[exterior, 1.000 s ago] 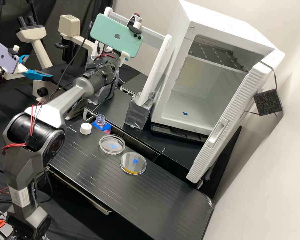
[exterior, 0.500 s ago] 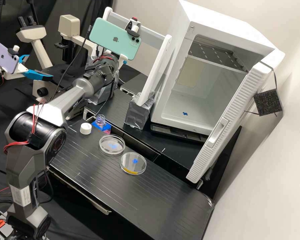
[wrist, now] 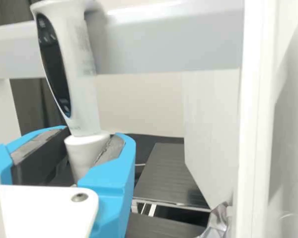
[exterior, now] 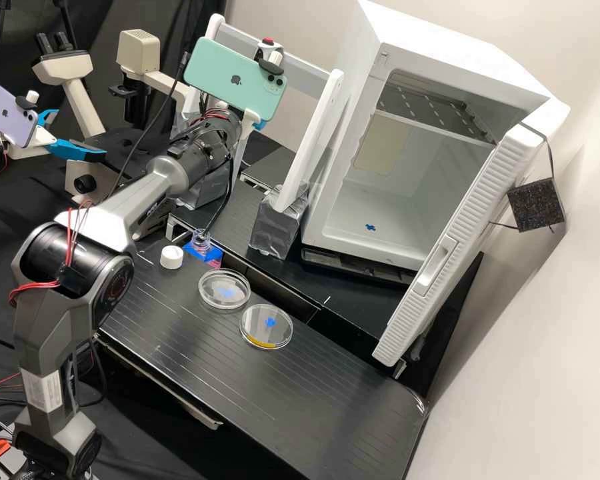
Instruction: Use the pipette
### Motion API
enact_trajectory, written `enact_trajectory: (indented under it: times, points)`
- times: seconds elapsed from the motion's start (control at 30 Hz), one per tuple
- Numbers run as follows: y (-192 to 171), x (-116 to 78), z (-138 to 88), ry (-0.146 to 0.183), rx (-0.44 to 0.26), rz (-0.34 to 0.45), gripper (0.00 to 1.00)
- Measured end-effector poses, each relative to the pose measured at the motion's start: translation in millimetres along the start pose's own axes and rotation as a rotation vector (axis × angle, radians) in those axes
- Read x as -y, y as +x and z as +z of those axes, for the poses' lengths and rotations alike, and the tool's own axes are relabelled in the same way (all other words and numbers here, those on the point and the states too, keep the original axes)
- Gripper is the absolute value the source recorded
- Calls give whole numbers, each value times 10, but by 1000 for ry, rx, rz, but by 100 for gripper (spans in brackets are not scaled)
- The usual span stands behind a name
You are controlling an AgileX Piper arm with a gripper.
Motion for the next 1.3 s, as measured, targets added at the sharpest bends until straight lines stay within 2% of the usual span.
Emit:
enact_trajectory:
  times: [1.03, 1.1, 1.3]
  points:
    - [-37, 66, 76, -11, 17, -17, 100]
    - [-51, 59, 62, -7, 12, -13, 100]
    - [-234, 80, 125, 35, -18, 10, 100]
